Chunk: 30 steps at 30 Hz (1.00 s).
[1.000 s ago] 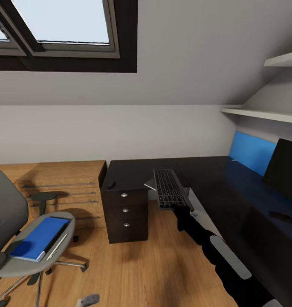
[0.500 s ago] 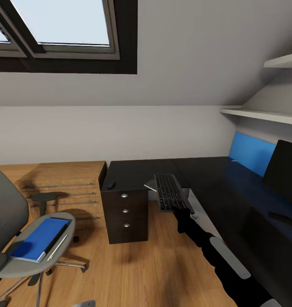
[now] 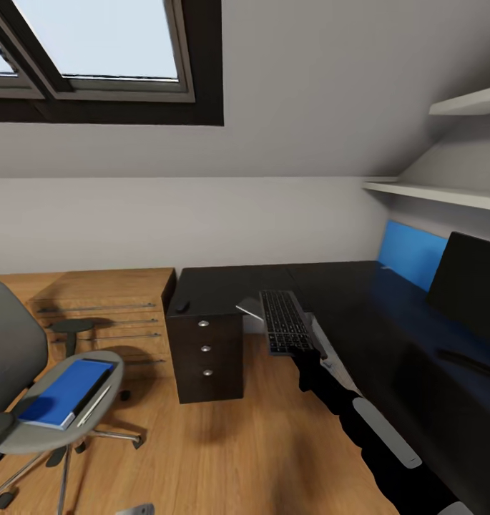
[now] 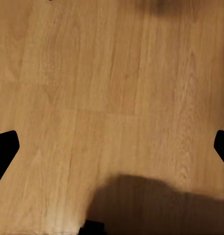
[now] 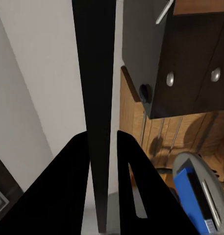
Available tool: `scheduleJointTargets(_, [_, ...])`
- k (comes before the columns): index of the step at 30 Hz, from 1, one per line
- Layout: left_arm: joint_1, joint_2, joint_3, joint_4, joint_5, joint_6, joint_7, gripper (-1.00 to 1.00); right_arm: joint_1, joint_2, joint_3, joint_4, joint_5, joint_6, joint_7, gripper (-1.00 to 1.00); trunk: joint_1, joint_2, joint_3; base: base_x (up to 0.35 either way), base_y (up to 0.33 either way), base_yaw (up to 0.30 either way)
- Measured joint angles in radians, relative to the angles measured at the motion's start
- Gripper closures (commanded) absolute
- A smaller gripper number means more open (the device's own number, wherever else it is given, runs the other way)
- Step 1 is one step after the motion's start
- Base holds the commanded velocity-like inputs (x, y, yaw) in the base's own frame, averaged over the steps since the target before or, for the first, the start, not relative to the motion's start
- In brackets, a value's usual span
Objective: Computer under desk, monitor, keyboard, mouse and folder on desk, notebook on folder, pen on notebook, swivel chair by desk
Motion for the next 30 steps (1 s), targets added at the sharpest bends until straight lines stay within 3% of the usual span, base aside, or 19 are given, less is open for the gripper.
scheduleJointTargets(30, [0.0, 0.0, 0.0, 0.0, 0.0, 0.0, -0.001, -1.0, 0.001, -0.001, -0.001, 0.005, 0.005, 0.001, 0.0, 1.0, 0.0, 0.0, 0.0, -0.251, -0.218, 0.0])
